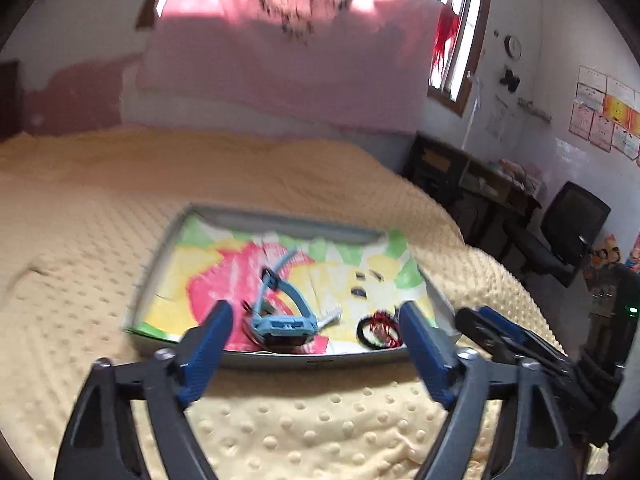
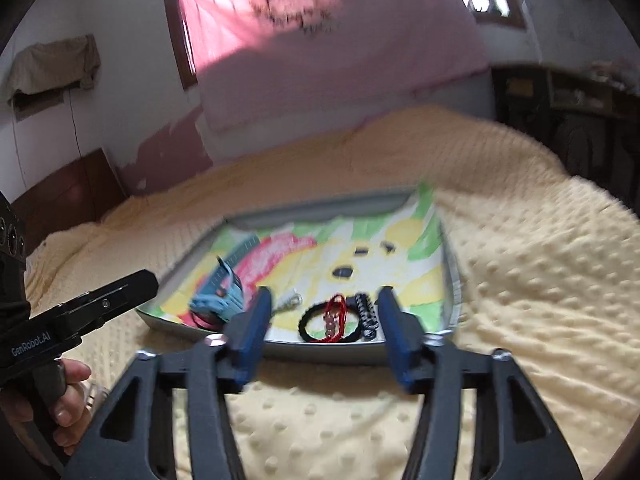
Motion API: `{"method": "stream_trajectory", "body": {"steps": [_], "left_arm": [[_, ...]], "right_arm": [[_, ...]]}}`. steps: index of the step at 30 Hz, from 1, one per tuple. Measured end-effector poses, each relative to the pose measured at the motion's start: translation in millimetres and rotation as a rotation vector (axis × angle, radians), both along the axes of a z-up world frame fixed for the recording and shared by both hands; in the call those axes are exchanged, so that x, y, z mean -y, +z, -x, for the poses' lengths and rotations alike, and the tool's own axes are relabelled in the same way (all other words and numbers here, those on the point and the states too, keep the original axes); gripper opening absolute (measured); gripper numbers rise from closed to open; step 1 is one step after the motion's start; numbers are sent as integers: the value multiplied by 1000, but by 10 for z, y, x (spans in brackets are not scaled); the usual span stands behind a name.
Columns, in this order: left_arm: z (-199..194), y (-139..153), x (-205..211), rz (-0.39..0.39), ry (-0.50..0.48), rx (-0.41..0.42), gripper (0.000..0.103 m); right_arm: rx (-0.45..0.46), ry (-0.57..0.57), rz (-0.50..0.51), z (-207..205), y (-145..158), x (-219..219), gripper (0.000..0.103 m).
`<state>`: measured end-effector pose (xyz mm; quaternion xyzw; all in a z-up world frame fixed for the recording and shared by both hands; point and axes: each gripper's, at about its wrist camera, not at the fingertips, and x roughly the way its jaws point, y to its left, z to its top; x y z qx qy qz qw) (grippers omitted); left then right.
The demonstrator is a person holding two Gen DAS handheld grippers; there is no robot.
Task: Organize jewelry
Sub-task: 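Carry the blue watch and red bracelet into the tray and open both grippers, then withdraw both open grippers from the tray toward the remaining items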
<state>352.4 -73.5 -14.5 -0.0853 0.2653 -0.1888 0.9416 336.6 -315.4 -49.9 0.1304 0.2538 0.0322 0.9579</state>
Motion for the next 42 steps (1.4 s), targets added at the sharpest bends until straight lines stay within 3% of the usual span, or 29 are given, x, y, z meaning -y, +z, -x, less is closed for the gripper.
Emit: {"method": "stream_trajectory", "body": {"steps": [3, 6, 13, 16, 20, 27, 32, 42], "left_arm": [[361, 237, -80, -23, 42, 87, 101], [746, 442, -157, -39, 66, 146, 103], [1659, 834, -402, -41, 132, 246, 103], [2030, 944, -524, -33, 152, 282, 103], [2495, 1045, -651, -41, 178, 311, 103], [3137, 1056, -851, -55, 190, 328, 103], [3418, 927, -972, -80, 215, 316, 103], [3424, 590, -1164, -116, 263, 255, 103]], "right_arm": [[79, -5, 5, 359, 261, 5, 66], [143, -5, 0, 754, 543, -5, 72], [207, 9, 3, 1649, 1026, -105, 84], [224, 17, 9, 2024, 1171, -157, 95], [240, 26, 33, 2492, 1302, -272, 96], [245, 50, 22, 3172, 1382, -430, 96], [239, 54, 30, 3512, 1275, -539, 96], [259, 53, 58, 3614, 933, -736, 96]]}}
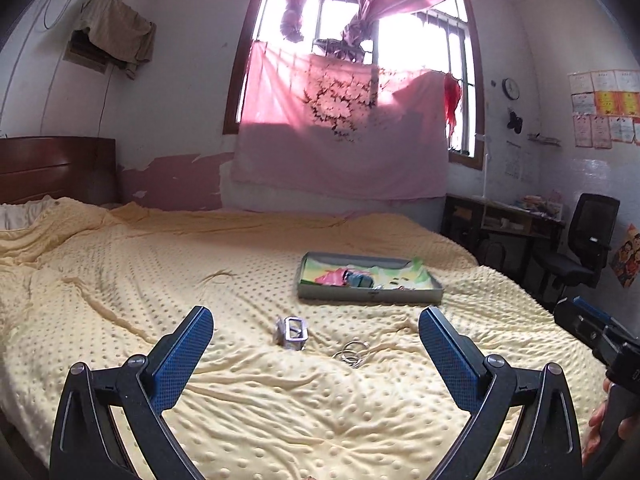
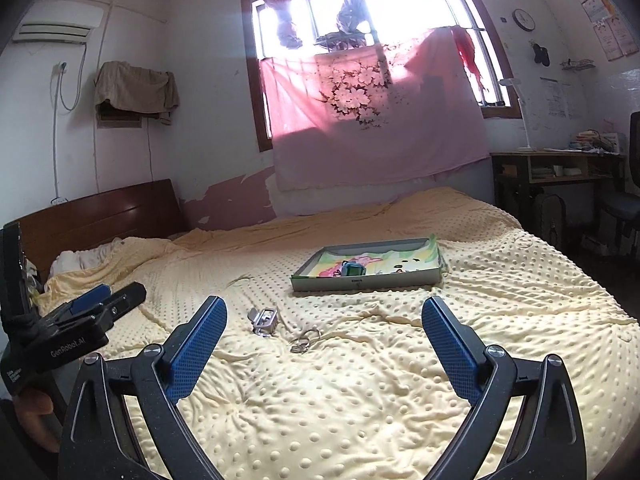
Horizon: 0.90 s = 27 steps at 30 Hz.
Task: Organize jewelry
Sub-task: 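Withdraw both open grippers from the tray toward the remaining items, then grasp the grey watch clip with left gripper while right grasps the silver rings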
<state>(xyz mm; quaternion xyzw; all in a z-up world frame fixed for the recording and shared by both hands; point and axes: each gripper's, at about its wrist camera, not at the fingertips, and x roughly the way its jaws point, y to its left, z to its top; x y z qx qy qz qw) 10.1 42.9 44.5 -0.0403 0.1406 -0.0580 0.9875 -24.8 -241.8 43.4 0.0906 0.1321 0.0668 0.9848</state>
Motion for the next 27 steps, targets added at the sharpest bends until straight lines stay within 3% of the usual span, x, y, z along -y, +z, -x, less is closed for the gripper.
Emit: {"method": "stream_trajectory", "body": {"steps": [17, 27], "left_arm": [[-870, -59, -118, 1, 56, -17, 103], [-1587, -425, -159, 5, 52, -89, 103]], "right_arm": [[22, 22, 10, -1083, -91, -235, 96], [-21, 44, 29, -1872, -387, -328, 96]]}}
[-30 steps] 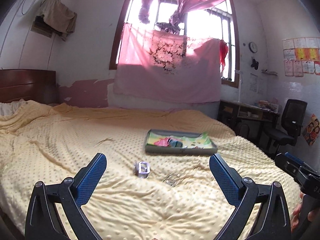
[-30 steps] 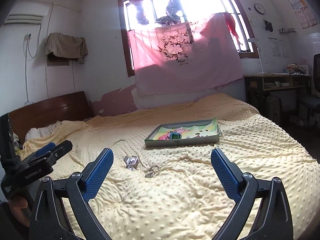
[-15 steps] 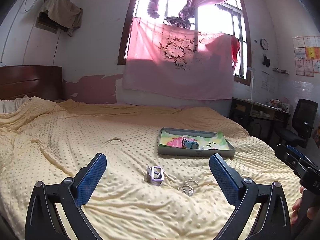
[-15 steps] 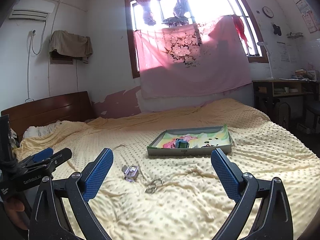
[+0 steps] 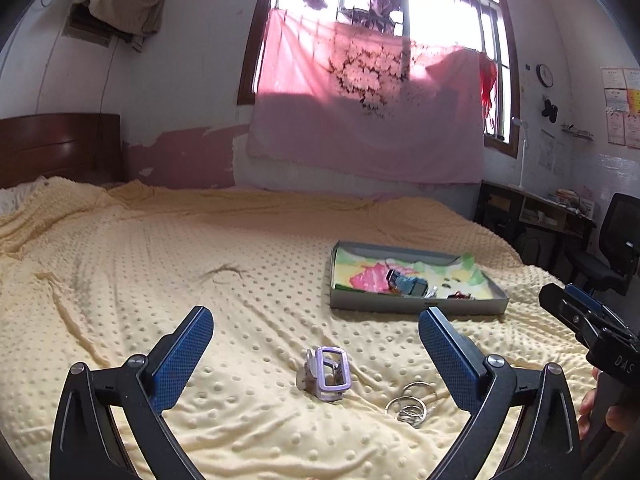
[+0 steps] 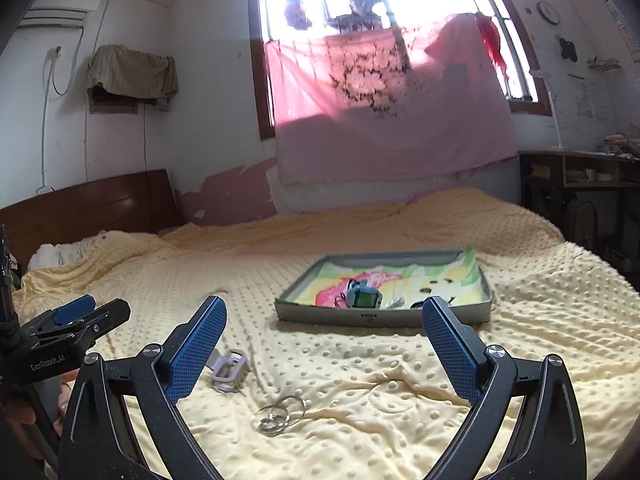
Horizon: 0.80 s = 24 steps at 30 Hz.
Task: Organize jewelry
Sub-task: 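Grasp the grey watch clip with left gripper while right grasps the silver rings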
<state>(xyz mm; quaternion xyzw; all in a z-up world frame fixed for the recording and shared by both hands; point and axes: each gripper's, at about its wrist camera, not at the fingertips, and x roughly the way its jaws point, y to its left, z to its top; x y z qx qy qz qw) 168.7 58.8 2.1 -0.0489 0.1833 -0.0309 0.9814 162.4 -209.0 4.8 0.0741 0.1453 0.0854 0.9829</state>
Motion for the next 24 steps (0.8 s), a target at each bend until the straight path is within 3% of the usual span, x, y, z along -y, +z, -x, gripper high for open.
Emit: {"method": "stream_trajectory", "body": {"steps": [12, 14, 16, 22, 24], "left_arm": [[-503, -561, 74, 1, -40, -155, 103], [-540, -617, 82, 2, -47, -177, 103], [-569, -676, 86, 11, -67, -197, 101], [-657, -800, 118, 21, -124, -255, 78], [-698, -844, 136, 25, -142, -279, 71]], "right_arm": [[-172, 76, -12, -484, -555, -12, 95], [-201, 93, -3, -520, -615, -27, 77], [-244, 112, 13, -559, -699, -51, 70], [-318, 187, 23, -642, -846, -93, 47], [-338, 210, 33, -667, -886, -133, 44]]}}
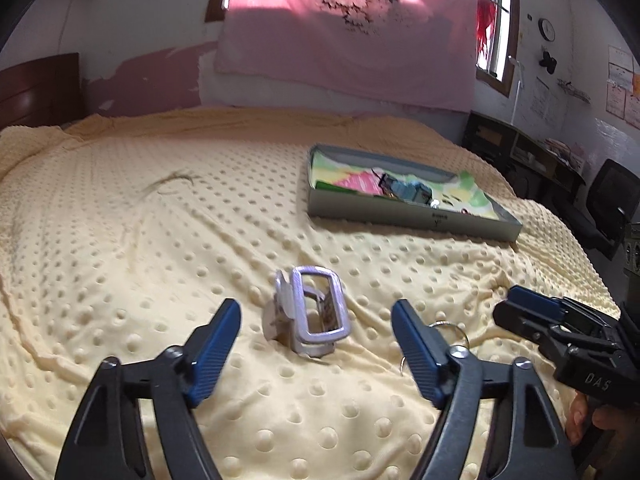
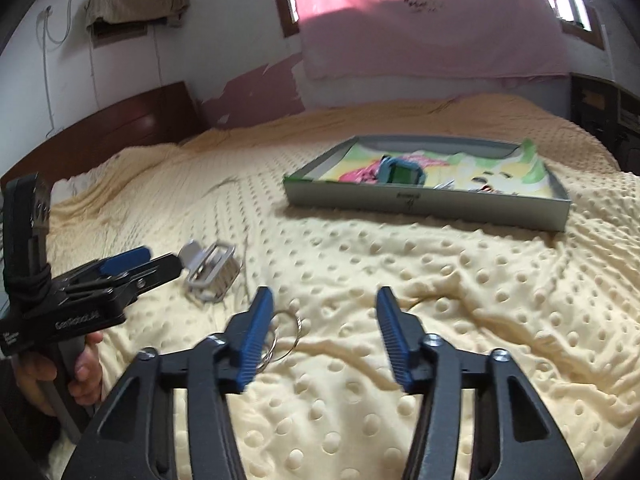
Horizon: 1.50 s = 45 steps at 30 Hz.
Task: Organize jewelry
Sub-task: 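Grasp the grey watch clip with left gripper while right grasps the silver rings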
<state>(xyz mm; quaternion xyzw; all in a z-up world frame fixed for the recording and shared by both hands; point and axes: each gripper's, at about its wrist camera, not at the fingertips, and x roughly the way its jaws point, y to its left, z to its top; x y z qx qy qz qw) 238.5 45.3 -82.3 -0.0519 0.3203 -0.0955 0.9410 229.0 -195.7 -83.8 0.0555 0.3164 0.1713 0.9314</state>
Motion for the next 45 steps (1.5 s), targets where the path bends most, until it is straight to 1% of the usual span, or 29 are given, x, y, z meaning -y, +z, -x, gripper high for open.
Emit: {"method": "stream_trajectory", "body": {"steps": [1, 2, 4, 8, 14, 17, 18, 19, 21, 24, 27, 29, 32, 35, 37, 45], "left_arm": [[-13, -12, 3, 2, -5, -7, 70], [-34, -30, 6, 5, -9, -18, 67], [-70, -58, 7, 13, -16, -34, 65], [-149, -97, 16, 20, -21, -53, 61], [-276, -178, 87, -5, -31, -100, 50], [-296, -197, 95, -11, -28, -108, 44], [-298, -199, 97, -13, -28, -109, 40], [-303, -204, 100, -14, -29, -112, 37], [-320, -219, 103, -18, -28, -123, 26], [-346, -241, 103, -18, -30, -137, 21], [-355, -252, 100, -14, -35, -141, 21], [-367, -260, 91, -5, -38, -146, 20], [-377, -263, 65, 16, -41, -150, 20], [-373, -259, 56, 25, -45, -145, 19], [-361, -253, 54, 32, -52, -139, 17], [-326, -202, 73, 63, -85, -130, 17]], "right_arm": [[-11, 16, 5, -14, -21, -28, 40], [-19, 28, 10, -28, -35, -52, 34], [-46, 57, 22, -68, -81, -112, 30], [-91, 89, 35, -128, -157, -179, 30], [-140, 116, 52, -205, -246, -260, 30], [-154, 125, 55, -230, -264, -281, 30], [-157, 126, 56, -238, -271, -287, 29], [-161, 127, 57, -245, -278, -291, 25], [-166, 125, 57, -251, -281, -288, 24], [-168, 122, 60, -257, -283, -296, 19], [-172, 124, 66, -263, -288, -306, 17], [-174, 123, 66, -263, -289, -305, 10], [-174, 122, 61, -261, -291, -297, 4], [-161, 121, 58, -243, -276, -291, 3], [-143, 118, 53, -218, -252, -275, 3], [-44, 71, -1, -114, -92, -108, 3]]}}
